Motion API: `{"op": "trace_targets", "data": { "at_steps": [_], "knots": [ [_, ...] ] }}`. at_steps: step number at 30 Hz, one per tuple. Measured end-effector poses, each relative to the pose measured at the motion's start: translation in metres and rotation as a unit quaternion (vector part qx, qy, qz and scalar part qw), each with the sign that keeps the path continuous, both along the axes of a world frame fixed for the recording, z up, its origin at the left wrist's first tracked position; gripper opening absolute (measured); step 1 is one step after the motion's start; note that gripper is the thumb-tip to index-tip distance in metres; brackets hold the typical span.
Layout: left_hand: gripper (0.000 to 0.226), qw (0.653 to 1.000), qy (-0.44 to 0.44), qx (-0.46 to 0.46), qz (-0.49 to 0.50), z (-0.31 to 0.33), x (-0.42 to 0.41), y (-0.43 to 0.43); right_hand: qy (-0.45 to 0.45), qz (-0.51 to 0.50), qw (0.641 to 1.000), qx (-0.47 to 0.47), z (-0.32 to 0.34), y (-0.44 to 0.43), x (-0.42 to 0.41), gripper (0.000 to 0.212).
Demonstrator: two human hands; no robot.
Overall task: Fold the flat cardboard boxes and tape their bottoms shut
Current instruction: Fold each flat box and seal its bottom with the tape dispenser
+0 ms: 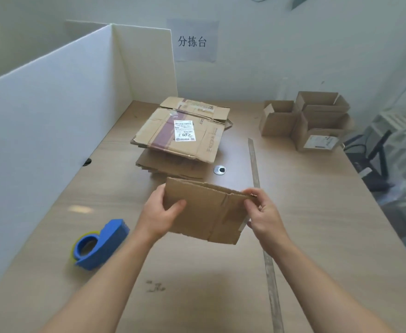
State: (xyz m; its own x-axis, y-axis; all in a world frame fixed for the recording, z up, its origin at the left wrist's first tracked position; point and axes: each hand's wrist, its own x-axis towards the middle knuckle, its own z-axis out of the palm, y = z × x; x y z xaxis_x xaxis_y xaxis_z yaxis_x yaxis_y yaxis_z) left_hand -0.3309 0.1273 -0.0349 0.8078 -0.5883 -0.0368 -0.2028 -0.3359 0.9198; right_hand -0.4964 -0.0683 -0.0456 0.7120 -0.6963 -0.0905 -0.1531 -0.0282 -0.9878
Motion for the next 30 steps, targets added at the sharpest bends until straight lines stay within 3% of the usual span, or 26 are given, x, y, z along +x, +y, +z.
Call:
{"op": "trace_targets", "data": {
  "at_steps": [5, 10, 14, 18, 20, 23, 26, 30],
  "knots": [
    [0.054, 0.999, 0.007, 0.050, 0.001, -0.039, -0.024, 0.042, 0.024, 0.014, 0.999, -0.031, -0.020, 0.048, -0.028, 0.039],
    [0.024, 0.997, 0.024, 0.036, -0.059, -0.043, -0.045, 0.054, 0.011, 0.044, 0.999, -0.015, -0.023, 0.080, -0.034, 0.059],
    [0.038, 0.998, 0.029, 0.011, -0.050, -0.049, -0.048, 0.075, 0.045, 0.003, 0.999, 0.027, -0.039, 0.100, -0.032, 0.079],
    [0.050, 0.995, -0.015, 0.039, -0.089, -0.054, -0.041, 0.108, 0.079, 0.046, 0.994, 0.065, -0.052, 0.114, -0.025, 0.091],
    [0.050, 0.991, -0.034, 0.054, -0.115, -0.060, -0.030, 0.123, 0.107, 0.059, 0.992, 0.022, -0.053, 0.119, -0.017, 0.084],
    [0.043, 0.979, -0.066, 0.094, -0.168, -0.067, -0.020, 0.136, 0.120, 0.086, 0.987, -0.069, -0.053, 0.127, -0.003, 0.056],
    [0.032, 0.980, -0.065, 0.109, -0.155, -0.072, -0.012, 0.137, 0.107, 0.085, 0.982, -0.127, -0.051, 0.130, 0.005, 0.039],
    [0.048, 0.991, -0.077, 0.081, -0.068, -0.075, -0.009, 0.132, 0.087, 0.077, 0.992, -0.044, -0.049, 0.129, 0.001, 0.017]
  ]
}}
